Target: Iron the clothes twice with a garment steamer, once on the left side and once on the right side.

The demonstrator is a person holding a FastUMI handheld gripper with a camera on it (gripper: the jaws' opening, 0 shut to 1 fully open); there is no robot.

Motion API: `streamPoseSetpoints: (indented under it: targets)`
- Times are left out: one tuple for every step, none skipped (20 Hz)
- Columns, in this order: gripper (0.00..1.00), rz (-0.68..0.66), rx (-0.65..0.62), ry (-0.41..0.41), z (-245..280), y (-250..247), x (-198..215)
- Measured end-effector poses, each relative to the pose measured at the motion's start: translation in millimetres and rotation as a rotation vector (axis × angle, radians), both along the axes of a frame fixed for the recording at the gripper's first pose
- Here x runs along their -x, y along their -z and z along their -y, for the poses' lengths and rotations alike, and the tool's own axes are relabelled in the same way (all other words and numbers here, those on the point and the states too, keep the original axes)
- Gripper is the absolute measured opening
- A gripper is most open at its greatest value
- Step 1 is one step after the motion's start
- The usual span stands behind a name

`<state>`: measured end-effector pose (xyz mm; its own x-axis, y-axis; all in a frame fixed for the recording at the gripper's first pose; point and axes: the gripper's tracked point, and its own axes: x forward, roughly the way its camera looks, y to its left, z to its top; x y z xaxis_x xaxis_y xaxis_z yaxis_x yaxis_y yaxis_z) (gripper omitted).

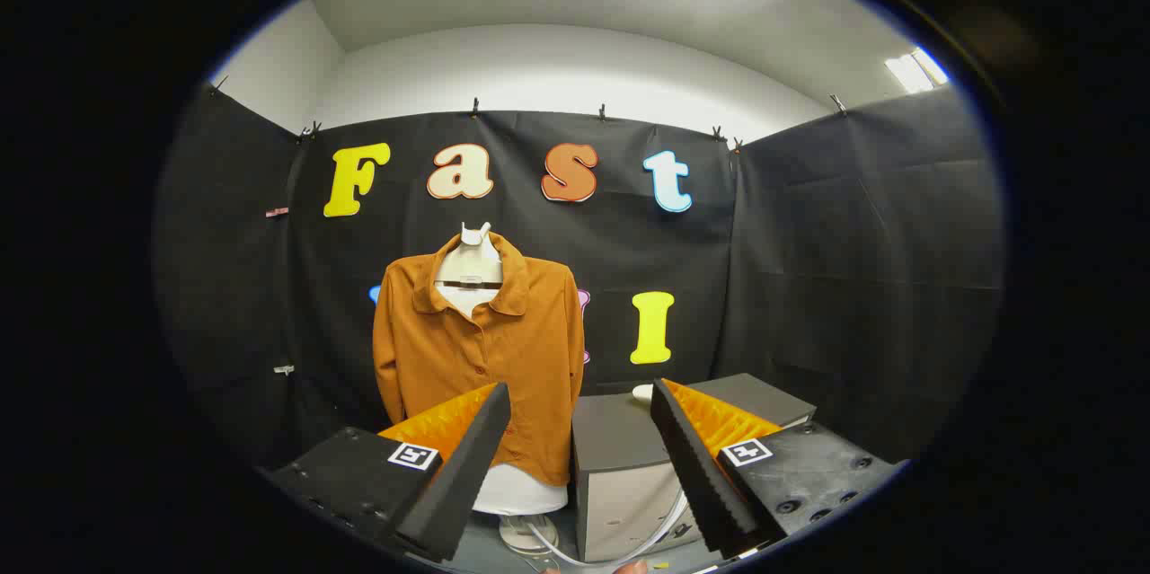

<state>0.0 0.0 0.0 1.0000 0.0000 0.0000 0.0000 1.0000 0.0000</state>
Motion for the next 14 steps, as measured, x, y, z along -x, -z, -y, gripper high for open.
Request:
streamPoseSetpoints:
  targets:
    - [0.98, 0.001, 0.002, -0.001, 0.3, -0.5, 0.3]
    - [0.98, 0.002, 0.003, -0.002, -0.2, -1.0, 0.2]
    - [0.98, 0.003, 0.003, -0.002, -0.9, -0.5, 0.3]
    - [0.98, -0.002, 0.002, -0.001, -0.4, 1.6, -0.8]
    - [0.98, -0.007, 0.0, -0.002, -0.1, 5.0, -0.5]
    - [0.98, -0.015, -0.003, 0.001, 1.5, 7.9, -1.3]
    - [0.98, -0.017, -0.007, 0.001, 1.8, 10.2, -2.8]
    - [0.98, -0.022, -0.009, 0.004, 3.4, 12.4, -3.7]
    - [0.98, -0.023, -0.012, 0.008, 5.8, 15.2, -5.6]
    - [0.98, -0.027, -0.016, 0.014, 9.0, 18.0, -6.7]
    - [0.98, -0.031, -0.022, 0.018, 11.4, 20.7, -7.5]
    - [0.99, -0.033, -0.026, 0.022, 14.1, 22.7, -7.7]
    - [0.99, -0.035, -0.029, 0.028, 17.6, 23.4, -8.3]
    - [0.98, -0.035, -0.029, 0.033, 21.0, 24.2, -8.7]
